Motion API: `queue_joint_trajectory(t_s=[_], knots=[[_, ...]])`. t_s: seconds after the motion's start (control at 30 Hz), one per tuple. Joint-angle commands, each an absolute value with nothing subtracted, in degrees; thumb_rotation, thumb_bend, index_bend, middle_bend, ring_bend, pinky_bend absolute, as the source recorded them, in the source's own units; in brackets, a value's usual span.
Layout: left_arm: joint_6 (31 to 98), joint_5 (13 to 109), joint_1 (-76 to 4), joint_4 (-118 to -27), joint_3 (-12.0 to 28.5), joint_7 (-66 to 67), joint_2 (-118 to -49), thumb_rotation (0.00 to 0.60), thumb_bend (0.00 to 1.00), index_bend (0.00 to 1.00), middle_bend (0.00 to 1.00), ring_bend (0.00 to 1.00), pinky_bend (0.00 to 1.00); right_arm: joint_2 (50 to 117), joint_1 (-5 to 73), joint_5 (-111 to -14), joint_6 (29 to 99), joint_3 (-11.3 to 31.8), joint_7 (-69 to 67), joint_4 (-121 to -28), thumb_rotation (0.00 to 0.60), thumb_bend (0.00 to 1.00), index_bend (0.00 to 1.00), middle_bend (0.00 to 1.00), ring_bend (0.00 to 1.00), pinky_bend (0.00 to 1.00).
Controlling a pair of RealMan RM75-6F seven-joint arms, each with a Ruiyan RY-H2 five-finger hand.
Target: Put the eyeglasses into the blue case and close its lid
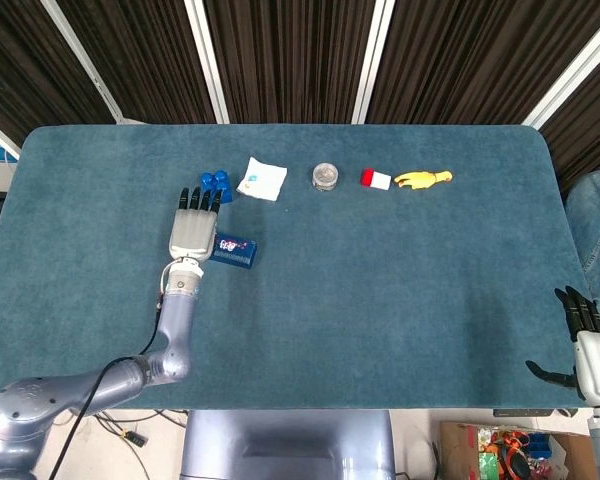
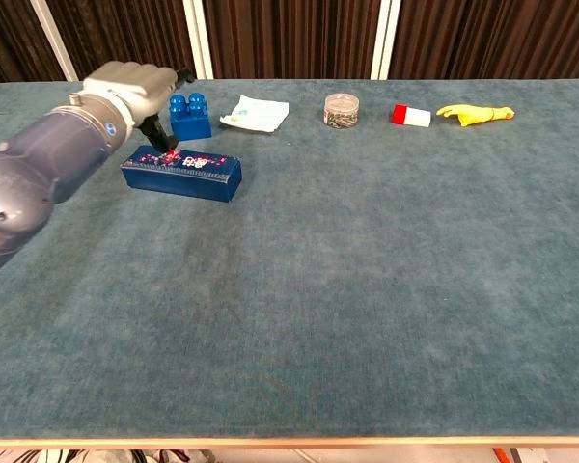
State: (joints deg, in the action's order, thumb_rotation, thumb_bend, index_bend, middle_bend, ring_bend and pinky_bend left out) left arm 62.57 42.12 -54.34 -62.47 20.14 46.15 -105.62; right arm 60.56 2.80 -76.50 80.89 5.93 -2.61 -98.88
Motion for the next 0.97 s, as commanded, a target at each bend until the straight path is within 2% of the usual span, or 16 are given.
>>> queue_joint_trajectory(t_s=[0.03, 0.1, 0.23, 0.5, 0.77, 0.97], knots=[[69.4, 46.3, -48.2, -79.3, 17.6, 44.6, -96.3, 0.600, 0.38, 0.01, 0.06, 0.00, 0.04, 60.6, 2.8, -76.6, 81.0, 5.9, -2.6, -98.8, 0.600, 0.05, 0.02, 0.00, 0.05, 0.19], [70.6, 45.8, -45.1, -89.2, 16.5, 44.4, -90.5, 0.600, 0.36, 0.02, 0.04, 0.00, 0.04, 60.7, 2.8, -76.8, 81.3, 6.0, -2.5, -98.8, 0.600, 0.05, 0.02, 0.00, 0.05, 0.19], [72.2, 45.9, -40.4, -103.4, 14.0, 44.0, -81.1, 0.600, 0.34, 0.02, 0.03, 0.00, 0.04, 61.0, 2.7, -77.7, 82.2, 5.9, -1.1, -98.2, 0.600, 0.05, 0.01, 0.00, 0.05, 0.19], [76.9, 54.1, -32.4, -121.6, 6.3, 42.4, -67.1, 0.600, 0.31, 0.02, 0.03, 0.00, 0.04, 62.0, 2.4, -79.5, 84.5, 6.0, -0.1, -96.9, 0.600, 0.05, 0.00, 0.00, 0.05, 0.19], [82.5, 65.9, -26.4, -125.1, 1.1, 38.9, -62.6, 0.600, 0.31, 0.03, 0.03, 0.00, 0.04, 62.5, 2.2, -80.4, 85.3, 6.0, -0.9, -96.5, 0.600, 0.05, 0.00, 0.00, 0.05, 0.19], [84.6, 71.5, -23.9, -124.0, -0.4, 36.7, -62.1, 0.600, 0.31, 0.03, 0.03, 0.00, 0.04, 62.8, 2.1, -80.3, 85.7, 6.1, -1.3, -96.4, 0.600, 0.05, 0.00, 0.00, 0.05, 0.19]])
